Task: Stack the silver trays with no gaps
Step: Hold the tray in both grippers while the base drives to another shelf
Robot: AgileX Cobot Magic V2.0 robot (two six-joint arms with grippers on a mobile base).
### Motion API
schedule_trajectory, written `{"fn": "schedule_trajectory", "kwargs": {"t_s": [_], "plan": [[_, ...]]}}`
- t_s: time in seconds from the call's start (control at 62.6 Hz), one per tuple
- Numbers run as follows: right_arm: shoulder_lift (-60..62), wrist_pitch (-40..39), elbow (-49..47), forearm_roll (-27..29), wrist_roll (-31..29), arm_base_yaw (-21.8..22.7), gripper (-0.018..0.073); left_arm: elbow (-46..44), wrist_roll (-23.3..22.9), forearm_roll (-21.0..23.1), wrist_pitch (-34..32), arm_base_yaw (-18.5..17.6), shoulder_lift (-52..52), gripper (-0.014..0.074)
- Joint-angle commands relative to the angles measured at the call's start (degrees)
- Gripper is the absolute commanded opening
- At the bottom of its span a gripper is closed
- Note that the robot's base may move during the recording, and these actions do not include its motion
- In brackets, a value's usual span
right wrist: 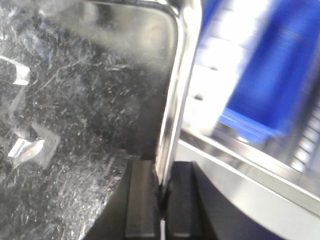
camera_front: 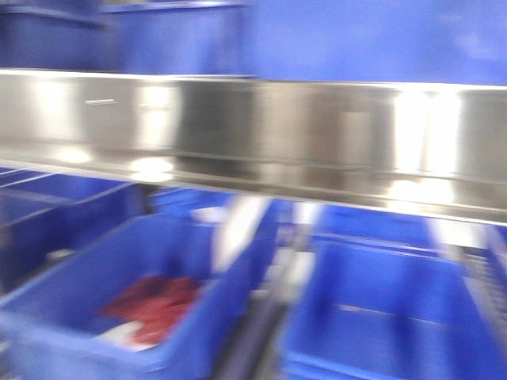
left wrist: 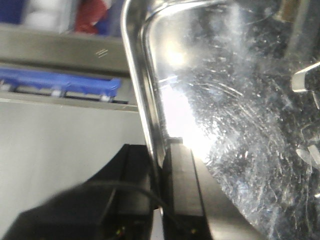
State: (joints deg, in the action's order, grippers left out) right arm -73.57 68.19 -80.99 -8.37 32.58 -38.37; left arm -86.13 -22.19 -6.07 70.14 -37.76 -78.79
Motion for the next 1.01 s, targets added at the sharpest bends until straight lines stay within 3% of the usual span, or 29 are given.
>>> {"fn": "schedule_trajectory", "kwargs": {"t_s": [0.0, 0.991], "plan": [[2.1, -1.5, -1.6, -3.5, -1.9, -0.1, 0.0056, -1.4, 1.4, -3.2, 0.1, -0.4, 1.9, -0.0048], [2.1, -1.5, -1.6, -3.5, -1.9, -0.1, 0.0056, -1.4, 1.4, -3.2, 0.1, -0.4, 1.9, -0.0048]]}}
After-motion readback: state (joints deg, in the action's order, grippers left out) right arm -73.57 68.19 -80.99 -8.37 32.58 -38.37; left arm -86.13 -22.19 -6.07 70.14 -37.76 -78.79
